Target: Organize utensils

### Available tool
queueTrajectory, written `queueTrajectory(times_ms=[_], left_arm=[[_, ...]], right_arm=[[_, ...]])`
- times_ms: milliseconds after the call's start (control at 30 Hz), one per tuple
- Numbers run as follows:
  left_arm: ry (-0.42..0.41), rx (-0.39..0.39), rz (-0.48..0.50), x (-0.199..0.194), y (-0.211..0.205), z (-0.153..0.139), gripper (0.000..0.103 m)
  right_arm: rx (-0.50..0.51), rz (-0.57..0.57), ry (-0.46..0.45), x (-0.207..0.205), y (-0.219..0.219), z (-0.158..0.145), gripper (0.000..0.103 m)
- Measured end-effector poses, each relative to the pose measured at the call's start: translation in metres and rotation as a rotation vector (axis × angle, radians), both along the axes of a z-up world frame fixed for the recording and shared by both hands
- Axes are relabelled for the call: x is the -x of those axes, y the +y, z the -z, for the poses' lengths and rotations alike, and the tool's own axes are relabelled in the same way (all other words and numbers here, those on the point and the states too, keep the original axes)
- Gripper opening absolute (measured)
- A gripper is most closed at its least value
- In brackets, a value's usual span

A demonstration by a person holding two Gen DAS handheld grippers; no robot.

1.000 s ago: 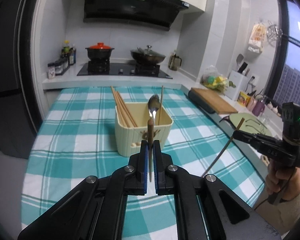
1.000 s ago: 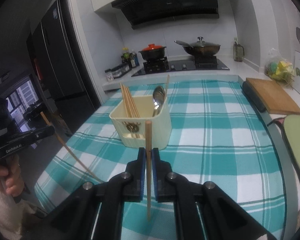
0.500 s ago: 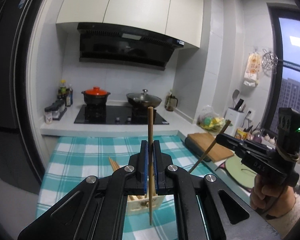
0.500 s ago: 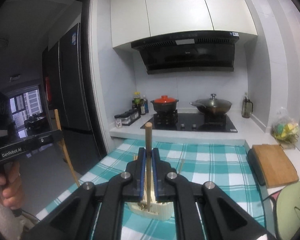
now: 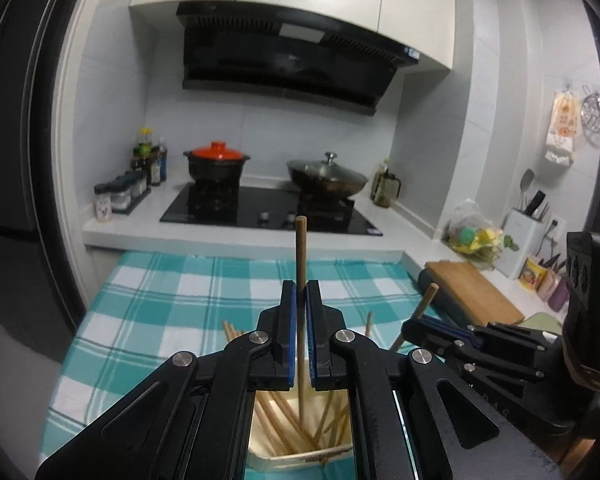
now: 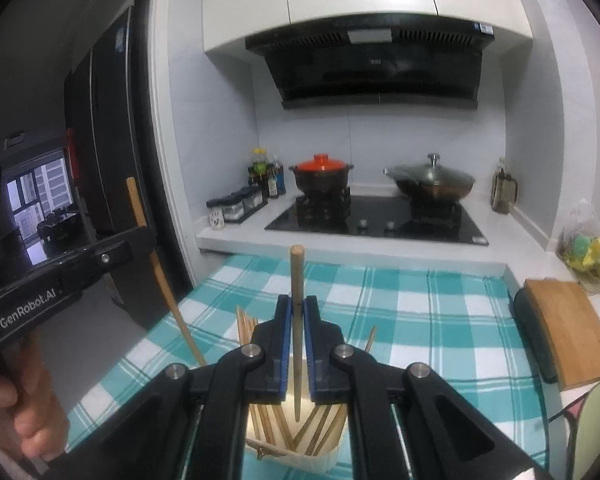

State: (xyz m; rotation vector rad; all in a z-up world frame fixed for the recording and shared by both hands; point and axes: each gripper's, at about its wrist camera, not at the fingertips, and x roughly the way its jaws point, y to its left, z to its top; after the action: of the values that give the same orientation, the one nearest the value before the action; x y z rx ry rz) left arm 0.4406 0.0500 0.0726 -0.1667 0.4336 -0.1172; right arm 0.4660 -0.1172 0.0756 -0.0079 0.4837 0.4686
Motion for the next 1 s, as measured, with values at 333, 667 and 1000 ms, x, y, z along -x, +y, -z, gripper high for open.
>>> queueTrajectory(times_ms=[333,667,1000], left_arm=[[0.156,0.008,-0.065,-0.024,0.015,0.056,0.008],[-0.031,-0.261,-0.162,0.094,0.006,0.036,0.103],[0.059,-0.228,-0.275,0.189,-0.016,0.086,0.103]], right_arm=[[0.005,-0.004,0.280,-0.067,0.023,0.084,0.010],[-0.063,0.019,0.175,-0.025,-0.003,0.055,0.060],[0.051,0.095,0.046,0.121,-0.042,0.076,0.088]])
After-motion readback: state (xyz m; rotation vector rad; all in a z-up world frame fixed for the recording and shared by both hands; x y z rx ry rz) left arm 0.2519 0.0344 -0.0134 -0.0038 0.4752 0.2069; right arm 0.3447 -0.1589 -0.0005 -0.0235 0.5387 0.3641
